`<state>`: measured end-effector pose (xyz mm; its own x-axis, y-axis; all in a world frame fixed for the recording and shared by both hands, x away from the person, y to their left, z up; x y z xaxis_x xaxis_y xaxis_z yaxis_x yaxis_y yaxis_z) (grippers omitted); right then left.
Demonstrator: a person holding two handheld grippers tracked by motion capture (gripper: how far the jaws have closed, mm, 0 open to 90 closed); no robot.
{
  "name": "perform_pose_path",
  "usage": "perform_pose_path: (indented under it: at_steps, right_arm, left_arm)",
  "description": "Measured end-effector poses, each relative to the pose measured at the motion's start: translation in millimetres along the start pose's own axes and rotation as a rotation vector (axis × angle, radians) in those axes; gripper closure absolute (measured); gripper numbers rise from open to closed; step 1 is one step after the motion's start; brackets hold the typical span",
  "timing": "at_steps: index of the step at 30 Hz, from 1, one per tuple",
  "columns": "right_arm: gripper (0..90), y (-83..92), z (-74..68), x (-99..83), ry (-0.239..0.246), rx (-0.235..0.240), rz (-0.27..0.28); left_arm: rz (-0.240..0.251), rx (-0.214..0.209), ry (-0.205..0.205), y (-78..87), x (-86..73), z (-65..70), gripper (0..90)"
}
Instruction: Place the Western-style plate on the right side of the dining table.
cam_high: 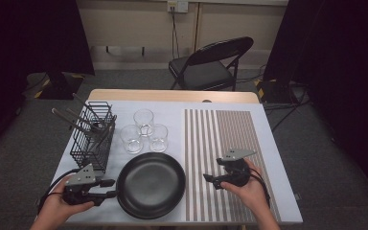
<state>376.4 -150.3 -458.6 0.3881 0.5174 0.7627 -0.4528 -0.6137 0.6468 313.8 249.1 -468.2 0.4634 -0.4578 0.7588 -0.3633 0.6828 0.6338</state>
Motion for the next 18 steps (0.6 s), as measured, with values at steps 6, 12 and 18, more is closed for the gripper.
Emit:
perform_pose_path:
  at_steps: [6,12,18]
  right_arm:
    - [22.3,-1.5,-2.8,1.6,-0.012,0.019,-0.002]
    - [22.4,-2.3,-4.9,2.5,-0.033,0.019,-0.005]
    - [23.1,-4.5,-6.6,4.7,-0.043,0.03,0.0]
  left_arm:
    - [0.002,-0.009,0.008,-0.8,1.0,-1.2,57.9]
    - [0.003,-0.019,0.006,-2.3,1.8,-2.2,59.1]
    - [0.003,-0.021,0.013,-3.1,2.0,-2.9,58.9]
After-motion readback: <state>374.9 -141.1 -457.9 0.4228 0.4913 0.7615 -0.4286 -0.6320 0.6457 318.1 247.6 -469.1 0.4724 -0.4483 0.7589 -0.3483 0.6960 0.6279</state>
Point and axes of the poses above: each handheld gripper's, and its own axes: y roughly backward along the jaws, x roughly out of its top, z roughly to its right, the point moved 5 cm from there along -y, roughly forward along the jaws, and after that the axes turned 5 degrees about y, right-handed, at the moved point
